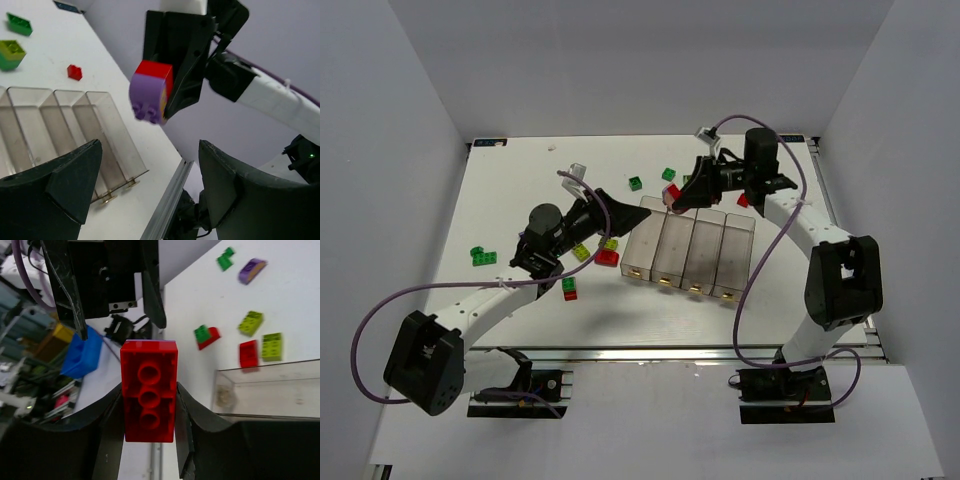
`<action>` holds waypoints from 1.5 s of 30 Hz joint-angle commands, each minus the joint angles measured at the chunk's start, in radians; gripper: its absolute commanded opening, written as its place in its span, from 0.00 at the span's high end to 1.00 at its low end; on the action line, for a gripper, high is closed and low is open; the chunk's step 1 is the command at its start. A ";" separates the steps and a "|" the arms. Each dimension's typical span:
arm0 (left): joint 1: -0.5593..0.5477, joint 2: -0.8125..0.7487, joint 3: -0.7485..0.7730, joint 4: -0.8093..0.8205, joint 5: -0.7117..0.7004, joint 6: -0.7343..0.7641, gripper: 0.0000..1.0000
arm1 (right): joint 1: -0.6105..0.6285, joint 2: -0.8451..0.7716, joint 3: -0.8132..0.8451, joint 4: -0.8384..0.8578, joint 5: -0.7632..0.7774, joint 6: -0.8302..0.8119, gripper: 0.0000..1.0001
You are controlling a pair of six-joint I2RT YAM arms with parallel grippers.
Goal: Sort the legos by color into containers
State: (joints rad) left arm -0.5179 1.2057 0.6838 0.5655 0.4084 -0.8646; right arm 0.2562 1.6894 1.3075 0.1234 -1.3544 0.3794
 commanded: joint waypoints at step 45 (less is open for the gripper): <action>-0.059 0.014 0.059 0.145 0.095 -0.034 0.83 | 0.152 -0.066 0.035 0.158 -0.055 0.145 0.35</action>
State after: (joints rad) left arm -0.5755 1.2419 0.7197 0.7280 0.4870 -0.9218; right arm 0.4210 1.6180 1.2884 0.3634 -1.4090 0.5919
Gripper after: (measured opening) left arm 0.472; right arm 0.651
